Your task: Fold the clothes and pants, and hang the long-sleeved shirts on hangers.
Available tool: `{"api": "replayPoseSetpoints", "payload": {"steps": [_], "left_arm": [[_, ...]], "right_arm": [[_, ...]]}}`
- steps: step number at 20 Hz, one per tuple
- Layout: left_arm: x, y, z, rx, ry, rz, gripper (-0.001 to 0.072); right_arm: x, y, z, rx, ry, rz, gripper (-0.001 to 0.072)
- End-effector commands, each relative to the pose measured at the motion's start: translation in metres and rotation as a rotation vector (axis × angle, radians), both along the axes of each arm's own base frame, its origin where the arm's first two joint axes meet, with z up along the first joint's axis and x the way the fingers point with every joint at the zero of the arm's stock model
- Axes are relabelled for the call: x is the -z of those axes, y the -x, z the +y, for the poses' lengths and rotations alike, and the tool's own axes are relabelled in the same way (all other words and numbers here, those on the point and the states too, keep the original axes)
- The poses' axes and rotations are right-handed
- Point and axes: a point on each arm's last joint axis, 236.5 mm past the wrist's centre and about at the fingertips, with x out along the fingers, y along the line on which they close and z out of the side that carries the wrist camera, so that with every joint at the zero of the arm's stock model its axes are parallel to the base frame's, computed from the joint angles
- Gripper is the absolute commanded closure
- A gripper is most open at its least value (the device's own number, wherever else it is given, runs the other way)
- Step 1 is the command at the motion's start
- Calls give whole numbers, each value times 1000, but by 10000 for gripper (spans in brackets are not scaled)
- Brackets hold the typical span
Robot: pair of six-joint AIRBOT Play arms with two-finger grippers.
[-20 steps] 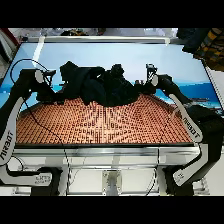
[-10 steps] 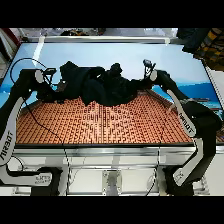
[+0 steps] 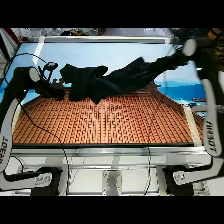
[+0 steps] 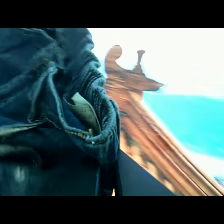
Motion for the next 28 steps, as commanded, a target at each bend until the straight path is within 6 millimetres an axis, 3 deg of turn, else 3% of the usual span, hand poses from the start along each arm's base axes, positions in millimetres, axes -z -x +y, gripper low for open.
{"api": "replayPoseSetpoints", "payload": {"steps": [1, 4, 6, 9, 12, 15, 17, 20, 21, 23, 24, 26, 28], "left_arm": [[-40, 1, -11, 96, 16, -116, 220], [-66, 16, -11, 201, -25, -160, 220], [-78, 24, -13, 227, -25, -177, 220], [-83, 30, -41, 280, 86, -182, 220], [-85, 29, -74, 296, 237, -180, 220], [-79, 24, -96, 289, 349, -155, 220], [-70, 21, -108, 284, 414, -119, 220], [-40, 19, -130, 341, 444, -46, 221], [-26, 17, -139, 371, 439, -30, 259], [-2, -1, -161, 377, 429, -52, 409], [7, -11, -173, 401, 415, -86, 405], [19, -22, -200, 467, 384, -155, 232], [23, -25, -231, 566, 340, -230, 214]], "right_arm": [[-19, 51, -47, 73, 44, 37, 674], [27, 90, -68, 150, 44, 76, 674], [79, 128, -80, 208, 27, 145, 674], [155, 191, -91, 269, 10, 272, 673], [194, 230, -98, 317, -3, 341, 673], [204, 247, -110, 354, -5, 374, 672], [198, 249, -121, 374, 0, 350, 672], [187, 251, -135, 421, 6, 297, 672], [185, 252, -137, 425, 4, 295, 671], [187, 254, -136, 416, -1, 307, 671], [187, 254, -134, 416, -7, 308, 671], [187, 252, -130, 416, -30, 302, 671], [188, 250, -126, 416, -51, 298, 671]]}}
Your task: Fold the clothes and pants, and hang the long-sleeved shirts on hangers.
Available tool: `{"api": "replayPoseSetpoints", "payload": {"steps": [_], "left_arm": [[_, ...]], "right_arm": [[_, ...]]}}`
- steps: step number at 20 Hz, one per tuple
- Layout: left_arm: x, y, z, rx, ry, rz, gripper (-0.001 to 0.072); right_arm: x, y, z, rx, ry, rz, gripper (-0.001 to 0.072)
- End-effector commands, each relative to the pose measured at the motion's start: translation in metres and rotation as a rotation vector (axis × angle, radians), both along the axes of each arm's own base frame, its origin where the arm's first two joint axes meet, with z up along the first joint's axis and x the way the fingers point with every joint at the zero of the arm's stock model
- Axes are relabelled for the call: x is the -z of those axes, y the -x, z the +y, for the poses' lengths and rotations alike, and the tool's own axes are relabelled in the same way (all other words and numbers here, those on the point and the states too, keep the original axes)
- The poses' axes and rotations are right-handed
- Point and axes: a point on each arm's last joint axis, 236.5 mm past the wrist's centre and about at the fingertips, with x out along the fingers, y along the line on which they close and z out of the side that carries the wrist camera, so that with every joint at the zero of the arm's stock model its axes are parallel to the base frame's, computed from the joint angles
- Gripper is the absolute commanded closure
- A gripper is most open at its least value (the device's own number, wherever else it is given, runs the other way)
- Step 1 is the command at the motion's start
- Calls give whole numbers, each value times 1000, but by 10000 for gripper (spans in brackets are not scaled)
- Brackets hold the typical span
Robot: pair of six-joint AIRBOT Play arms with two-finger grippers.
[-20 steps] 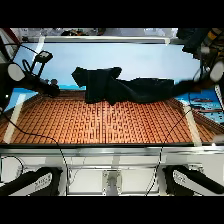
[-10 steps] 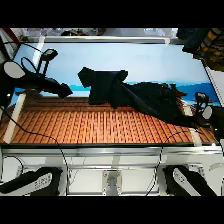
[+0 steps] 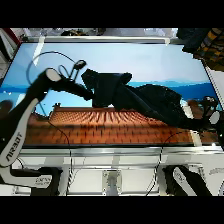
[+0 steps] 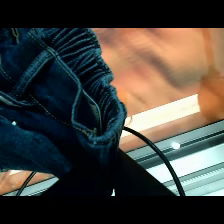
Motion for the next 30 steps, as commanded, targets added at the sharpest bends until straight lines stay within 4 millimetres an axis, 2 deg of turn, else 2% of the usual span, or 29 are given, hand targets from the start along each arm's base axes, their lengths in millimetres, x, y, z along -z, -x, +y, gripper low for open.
{"api": "replayPoseSetpoints", "payload": {"steps": [1, 5, 8, 10, 14, 20, 23, 27, 30], "left_arm": [[12, -13, -50, 135, -59, -201, 214], [18, -11, -87, 336, -261, -448, 214], [34, -14, -101, 324, -272, -459, 214], [44, -20, -102, 293, -272, -452, 214], [49, -39, -90, 237, -327, -499, 214], [80, -35, -93, 238, -338, -441, 214], [80, -41, -95, 227, -329, -465, 214], [66, -62, -106, 185, -279, -577, 214], [85, -61, -106, 191, -290, -554, 227]], "right_arm": [[0, -2, 7, 7, -35, -15, 671], [0, -5, 11, 12, -54, -29, 671], [0, -8, 15, -1, -69, -41, 671], [0, -10, 19, -5, -84, -47, 671], [0, -12, 20, -3, -89, -55, 671], [0, -12, 20, -3, -91, -58, 671], [0, -12, 20, -2, -93, -59, 671], [0, -14, 25, 3, -115, -68, 671], [0, -15, 26, 4, -119, -70, 671]]}}
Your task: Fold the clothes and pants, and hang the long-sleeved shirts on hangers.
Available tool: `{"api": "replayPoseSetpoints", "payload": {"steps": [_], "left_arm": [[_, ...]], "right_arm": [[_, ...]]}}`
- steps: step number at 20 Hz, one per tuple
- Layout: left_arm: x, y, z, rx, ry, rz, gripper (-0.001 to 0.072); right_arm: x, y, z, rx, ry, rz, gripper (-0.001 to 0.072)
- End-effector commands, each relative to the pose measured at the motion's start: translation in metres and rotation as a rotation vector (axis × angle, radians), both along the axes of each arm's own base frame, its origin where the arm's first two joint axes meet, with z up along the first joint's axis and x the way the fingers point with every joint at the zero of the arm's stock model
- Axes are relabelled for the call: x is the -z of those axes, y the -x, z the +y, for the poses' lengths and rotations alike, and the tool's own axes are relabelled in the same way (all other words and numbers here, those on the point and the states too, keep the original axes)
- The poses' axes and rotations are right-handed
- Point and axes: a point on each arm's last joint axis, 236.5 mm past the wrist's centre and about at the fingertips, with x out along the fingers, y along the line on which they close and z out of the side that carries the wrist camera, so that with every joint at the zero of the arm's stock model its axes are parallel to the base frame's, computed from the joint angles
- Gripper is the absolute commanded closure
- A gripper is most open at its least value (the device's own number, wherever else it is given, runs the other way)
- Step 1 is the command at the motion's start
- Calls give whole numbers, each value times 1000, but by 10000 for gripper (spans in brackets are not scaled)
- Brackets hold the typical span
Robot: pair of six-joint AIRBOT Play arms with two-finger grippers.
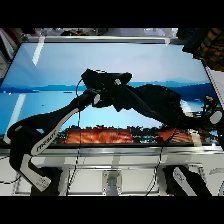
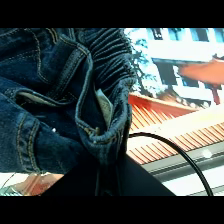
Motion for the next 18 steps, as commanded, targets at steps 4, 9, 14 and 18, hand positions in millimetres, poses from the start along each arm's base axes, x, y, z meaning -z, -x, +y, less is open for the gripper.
{"api": "replayPoseSetpoints", "payload": {"steps": [4, 9, 14, 18], "left_arm": [[27, -4, 7, -10, -25, 21, 678], [-45, -55, 127, -389, 49, 1, 681], [-159, -32, 355, -849, 38, -47, 681], [-251, 32, 448, -854, -166, -199, 681]], "right_arm": [[0, -2, 4, 4, -17, -8, 671], [-2, -6, 3, -42, 1, -23, 672], [-74, -57, -9, -36, 45, -230, 674], [-176, -103, 10, -102, 7, -493, 674]]}}
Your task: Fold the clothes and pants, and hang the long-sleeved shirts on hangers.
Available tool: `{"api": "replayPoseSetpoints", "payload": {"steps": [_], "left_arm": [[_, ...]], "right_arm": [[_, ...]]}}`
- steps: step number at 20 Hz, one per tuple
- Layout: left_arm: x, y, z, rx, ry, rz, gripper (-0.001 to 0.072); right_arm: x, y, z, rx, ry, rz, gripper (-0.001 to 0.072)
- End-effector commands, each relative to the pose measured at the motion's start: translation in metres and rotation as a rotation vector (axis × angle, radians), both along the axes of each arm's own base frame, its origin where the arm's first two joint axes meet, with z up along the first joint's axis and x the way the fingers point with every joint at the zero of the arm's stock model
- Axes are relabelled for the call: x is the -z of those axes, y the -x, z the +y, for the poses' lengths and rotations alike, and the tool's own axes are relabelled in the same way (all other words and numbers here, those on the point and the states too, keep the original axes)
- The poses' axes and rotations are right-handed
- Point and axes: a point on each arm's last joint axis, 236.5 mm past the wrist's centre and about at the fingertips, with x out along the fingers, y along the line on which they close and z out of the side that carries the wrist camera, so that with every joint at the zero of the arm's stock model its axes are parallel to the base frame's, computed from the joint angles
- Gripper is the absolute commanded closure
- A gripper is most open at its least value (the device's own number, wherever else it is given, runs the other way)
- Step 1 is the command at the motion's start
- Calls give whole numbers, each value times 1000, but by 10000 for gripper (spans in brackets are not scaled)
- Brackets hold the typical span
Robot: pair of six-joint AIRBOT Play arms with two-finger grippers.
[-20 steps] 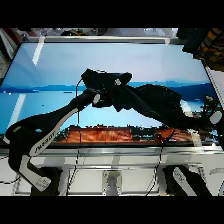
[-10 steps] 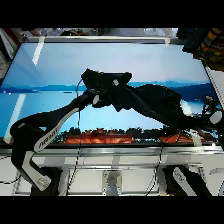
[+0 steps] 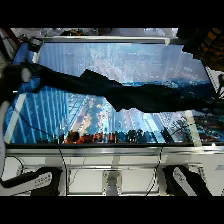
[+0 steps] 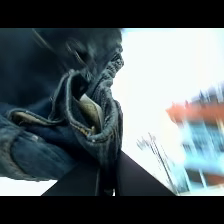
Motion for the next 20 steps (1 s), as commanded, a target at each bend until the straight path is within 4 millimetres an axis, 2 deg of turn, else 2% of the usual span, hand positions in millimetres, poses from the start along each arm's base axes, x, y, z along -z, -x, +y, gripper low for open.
{"api": "replayPoseSetpoints", "payload": {"steps": [1, 2, 3, 4, 6, 8, 10, 12, 14, 15, 17, 20], "left_arm": [[-60, 71, 79, -55, -201, 30, 681], [-65, 85, 89, -78, -212, 48, 681], [-66, 97, 100, -110, -208, 66, 681], [-65, 108, 110, -142, -200, 87, 681], [-54, 126, 125, -198, -141, 136, 680], [-37, 134, 131, -229, -72, 159, 680], [-2, 150, 137, -228, -59, 251, 680], [42, 175, 138, -188, -75, 371, 680], [90, 204, 133, -145, -67, 496, 680], [114, 218, 127, -113, -59, 565, 679], [162, 250, 109, -26, -38, 709, 679], [202, 289, 97, 13, -25, 845, 679]], "right_arm": [[-82, -31, 15, -58, -19, -207, 674], [-94, -32, 14, -61, -4, -225, 674], [-97, -30, 11, -61, 15, -215, 674], [-91, -23, 6, -59, 40, -176, 674], [-65, -3, -7, -53, 93, -45, 674], [-33, 16, -21, -40, 144, 71, 674], [8, 37, -25, -26, 126, 172, 674], [48, 69, -36, 20, 99, 272, 673], [75, 101, -53, 87, 90, 332, 673], [82, 112, -62, 137, 86, 328, 673], [91, 130, -68, 195, 52, 356, 672], [95, 152, -75, 246, 27, 409, 672]]}}
